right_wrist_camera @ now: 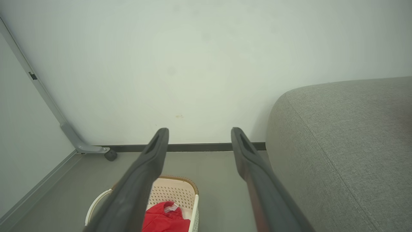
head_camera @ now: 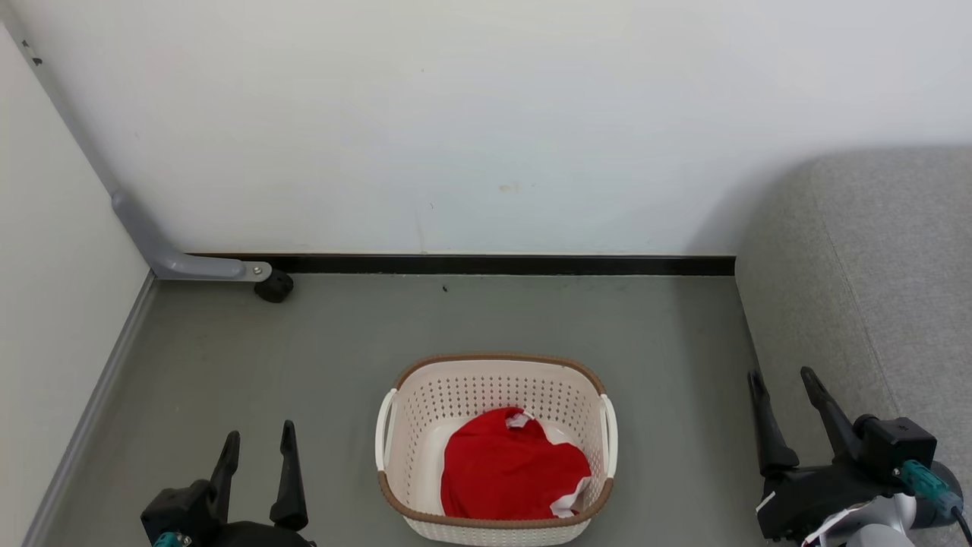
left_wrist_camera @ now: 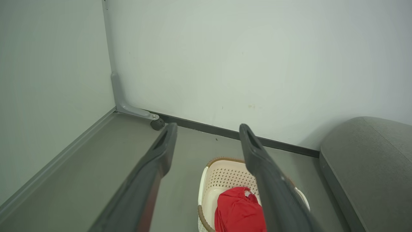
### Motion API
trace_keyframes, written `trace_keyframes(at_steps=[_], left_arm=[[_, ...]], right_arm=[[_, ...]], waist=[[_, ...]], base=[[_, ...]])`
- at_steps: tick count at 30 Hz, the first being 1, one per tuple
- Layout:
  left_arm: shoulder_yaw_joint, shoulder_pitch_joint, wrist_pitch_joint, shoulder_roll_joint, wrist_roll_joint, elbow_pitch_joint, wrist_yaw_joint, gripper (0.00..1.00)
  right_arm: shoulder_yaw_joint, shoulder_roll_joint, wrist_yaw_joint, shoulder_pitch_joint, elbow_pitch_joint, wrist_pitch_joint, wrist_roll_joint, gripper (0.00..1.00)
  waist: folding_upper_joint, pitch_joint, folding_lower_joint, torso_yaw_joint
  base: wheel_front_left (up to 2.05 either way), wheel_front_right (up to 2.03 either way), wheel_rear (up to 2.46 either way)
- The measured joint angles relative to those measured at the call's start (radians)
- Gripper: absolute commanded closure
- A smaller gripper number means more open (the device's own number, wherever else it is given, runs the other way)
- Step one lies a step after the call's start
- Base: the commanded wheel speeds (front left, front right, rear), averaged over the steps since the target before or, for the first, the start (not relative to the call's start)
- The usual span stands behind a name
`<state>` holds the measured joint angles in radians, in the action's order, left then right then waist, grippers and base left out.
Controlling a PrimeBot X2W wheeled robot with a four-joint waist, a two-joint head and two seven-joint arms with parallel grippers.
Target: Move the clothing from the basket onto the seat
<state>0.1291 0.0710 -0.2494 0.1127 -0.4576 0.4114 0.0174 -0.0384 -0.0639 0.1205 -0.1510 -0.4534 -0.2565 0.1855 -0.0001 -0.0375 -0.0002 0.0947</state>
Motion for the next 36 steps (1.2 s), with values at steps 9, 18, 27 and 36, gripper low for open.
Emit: trace_keyframes(at_steps=[9,18,27,36], left_arm=[[-0.02,-0.019,0.0,-0.001,0.021,-0.033,-0.006,0.0],[-0.023,-0.022,0.0,-0.003,0.029,-0.051,-0.023,0.0],[0.009,-0.011,0.0,-0.002,0.051,-0.077,-0.054,0.0],[0.07,0.086,0.002,0.005,0.092,-0.075,-0.081,0.0]], right_arm=[[-0.022,0.003,0.0,0.003,0.026,0.0,-0.001,0.0],[-0.035,0.006,0.0,0.01,0.049,0.0,-0.001,0.0],[-0.067,0.01,0.0,0.018,0.119,0.0,-0.005,0.0],[-0.136,0.011,0.0,-0.002,0.157,0.0,-0.019,0.0]], waist=[[0.0,0.006,0.0002,-0.004],[0.0002,0.03,0.0002,-0.031],[0.0001,0.1,0.0002,-0.063],[0.0002,0.211,0.0003,-0.11]], base=[[0.0,0.0,0.0],[0.0,0.0,0.0],[0.0,0.0,0.0],[0.0,0.0,0.0]])
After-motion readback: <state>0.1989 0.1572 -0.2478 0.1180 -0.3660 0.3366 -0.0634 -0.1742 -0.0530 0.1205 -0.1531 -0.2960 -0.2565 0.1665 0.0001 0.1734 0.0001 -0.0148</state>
